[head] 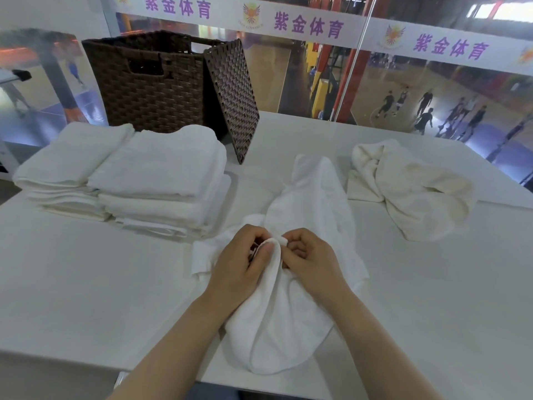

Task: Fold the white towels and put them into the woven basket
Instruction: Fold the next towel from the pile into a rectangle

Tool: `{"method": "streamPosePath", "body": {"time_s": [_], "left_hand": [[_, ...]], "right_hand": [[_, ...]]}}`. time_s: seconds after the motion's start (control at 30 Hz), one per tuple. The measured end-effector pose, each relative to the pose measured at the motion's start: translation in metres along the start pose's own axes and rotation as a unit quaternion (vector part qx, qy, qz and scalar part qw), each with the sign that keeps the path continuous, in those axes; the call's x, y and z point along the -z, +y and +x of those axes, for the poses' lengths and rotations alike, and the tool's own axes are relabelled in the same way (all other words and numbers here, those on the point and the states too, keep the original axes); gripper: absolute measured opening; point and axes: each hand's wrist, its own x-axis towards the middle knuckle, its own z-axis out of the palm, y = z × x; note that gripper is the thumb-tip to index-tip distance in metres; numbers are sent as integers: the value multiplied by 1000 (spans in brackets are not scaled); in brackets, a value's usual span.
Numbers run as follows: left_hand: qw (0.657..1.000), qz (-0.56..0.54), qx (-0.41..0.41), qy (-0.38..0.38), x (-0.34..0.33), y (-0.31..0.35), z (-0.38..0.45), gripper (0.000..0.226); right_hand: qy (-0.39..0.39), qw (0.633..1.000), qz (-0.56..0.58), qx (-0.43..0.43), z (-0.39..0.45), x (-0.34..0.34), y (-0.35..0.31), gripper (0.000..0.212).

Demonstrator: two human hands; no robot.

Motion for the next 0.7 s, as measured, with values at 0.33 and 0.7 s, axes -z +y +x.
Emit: {"method": "streamPosePath", "body": {"time_s": [0.33,0.7], "left_hand": [[1000,-8,23,9,-3,1,2,17],[998,67,-8,8,-1,1,2,9]], "right_hand": [[-19,999,45,14,0,3,-5,11],[93,987,96,88,-7,20,16,27]]}}
